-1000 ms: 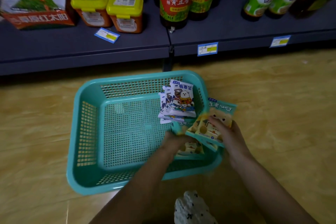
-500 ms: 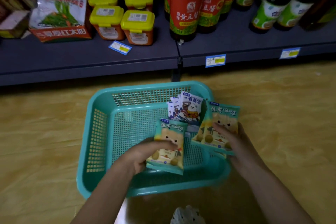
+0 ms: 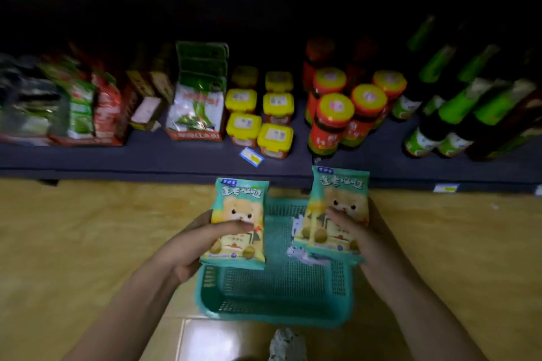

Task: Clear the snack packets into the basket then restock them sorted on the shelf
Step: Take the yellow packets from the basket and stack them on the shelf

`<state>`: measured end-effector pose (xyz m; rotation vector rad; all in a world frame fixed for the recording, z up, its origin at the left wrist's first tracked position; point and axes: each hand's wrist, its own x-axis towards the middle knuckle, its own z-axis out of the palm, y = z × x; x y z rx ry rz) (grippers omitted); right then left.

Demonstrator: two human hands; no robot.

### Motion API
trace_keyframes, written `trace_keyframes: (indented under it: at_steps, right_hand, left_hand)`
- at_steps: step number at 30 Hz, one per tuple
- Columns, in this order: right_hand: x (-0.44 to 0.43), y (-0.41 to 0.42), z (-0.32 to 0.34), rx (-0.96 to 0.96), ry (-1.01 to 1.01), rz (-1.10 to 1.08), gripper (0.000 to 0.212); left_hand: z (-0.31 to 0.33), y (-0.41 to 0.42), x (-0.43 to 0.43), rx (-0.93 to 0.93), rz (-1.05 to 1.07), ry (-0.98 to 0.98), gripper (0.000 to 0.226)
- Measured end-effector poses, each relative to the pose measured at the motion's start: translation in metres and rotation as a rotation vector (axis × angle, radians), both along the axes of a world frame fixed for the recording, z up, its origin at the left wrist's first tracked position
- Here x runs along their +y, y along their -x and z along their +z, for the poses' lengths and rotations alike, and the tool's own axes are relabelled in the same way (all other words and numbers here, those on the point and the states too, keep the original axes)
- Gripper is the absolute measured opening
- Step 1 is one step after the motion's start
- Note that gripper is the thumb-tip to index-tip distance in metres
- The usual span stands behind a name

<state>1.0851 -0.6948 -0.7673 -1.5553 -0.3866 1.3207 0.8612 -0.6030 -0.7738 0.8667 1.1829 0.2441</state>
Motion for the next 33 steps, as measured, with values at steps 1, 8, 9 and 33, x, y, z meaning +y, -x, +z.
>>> trace_keyframes:
  at_steps: [1, 8, 9, 33]
  right_hand:
    - [0.002, 0.001, 0.035, -0.007, -0.012, 0.007, 0.049]
    - [-0.006, 0.002, 0.300, -0.088, -0.097, 0.028, 0.041]
    - [-0.009, 0.002, 0.338, -0.093, -0.106, 0.042, 0.039]
    - [0.060, 0.214, 0.665, -0.157, -0.439, 0.235, 0.043]
  left_hand:
    - [0.037, 0.005, 0.000, -0.009, 0.014, -0.020, 0.068]
    - [0.313, 0.035, -0.015, -0.046, 0.112, -0.159, 0.086]
    - [0.352, 0.038, -0.019, -0.050, 0.132, -0.185, 0.087]
    - [0.700, 0.252, 0.001, -0.108, 0.293, -0.523, 0.057]
